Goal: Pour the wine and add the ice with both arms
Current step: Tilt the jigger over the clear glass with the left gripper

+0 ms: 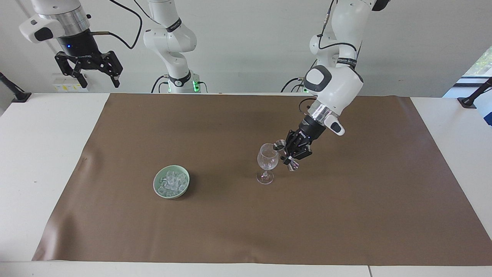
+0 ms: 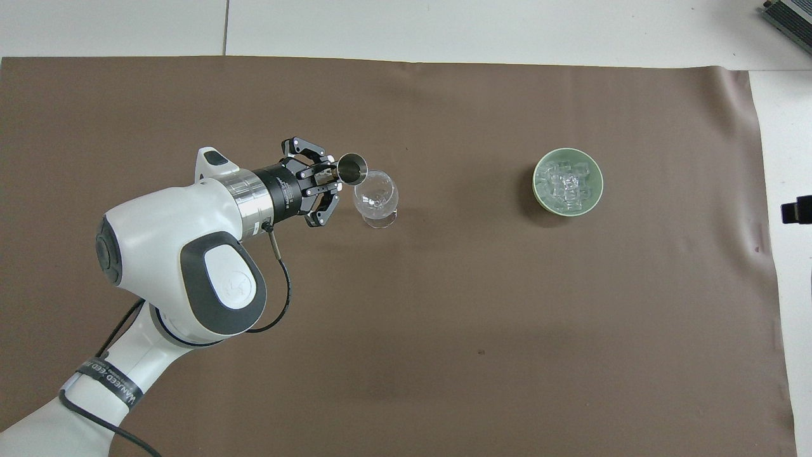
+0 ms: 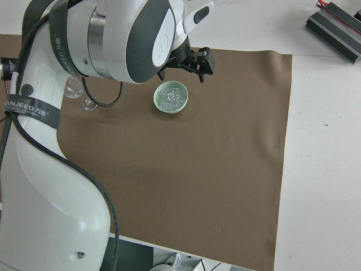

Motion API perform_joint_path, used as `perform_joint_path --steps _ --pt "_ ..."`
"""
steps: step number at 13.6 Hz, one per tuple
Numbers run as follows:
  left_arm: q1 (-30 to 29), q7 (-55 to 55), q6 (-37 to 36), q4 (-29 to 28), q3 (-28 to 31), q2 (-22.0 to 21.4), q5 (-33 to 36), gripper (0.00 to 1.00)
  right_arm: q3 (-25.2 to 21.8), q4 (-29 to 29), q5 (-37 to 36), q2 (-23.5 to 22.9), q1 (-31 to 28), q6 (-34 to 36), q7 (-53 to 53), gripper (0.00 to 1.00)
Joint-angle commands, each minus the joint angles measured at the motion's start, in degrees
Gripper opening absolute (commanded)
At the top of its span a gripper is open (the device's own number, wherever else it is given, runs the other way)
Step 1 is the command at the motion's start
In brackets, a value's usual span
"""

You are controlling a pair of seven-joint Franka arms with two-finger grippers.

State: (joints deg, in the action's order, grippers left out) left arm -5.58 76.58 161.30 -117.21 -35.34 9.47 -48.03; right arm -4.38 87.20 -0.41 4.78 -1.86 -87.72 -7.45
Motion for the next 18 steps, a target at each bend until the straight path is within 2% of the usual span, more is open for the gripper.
perform_joint_path --steps 1,18 --pt "1.01 0.77 1.38 1.02 0.45 0.82 1.97 0.0 -0.19 0.43 1.11 0.49 -0.08 0.45 -0.9 1.0" --pt "0.92 0.5 1.03 0.5 0.36 0.29 18.49 0.0 -0.19 0.43 1.11 0.49 -0.08 0.45 -0.9 1.0"
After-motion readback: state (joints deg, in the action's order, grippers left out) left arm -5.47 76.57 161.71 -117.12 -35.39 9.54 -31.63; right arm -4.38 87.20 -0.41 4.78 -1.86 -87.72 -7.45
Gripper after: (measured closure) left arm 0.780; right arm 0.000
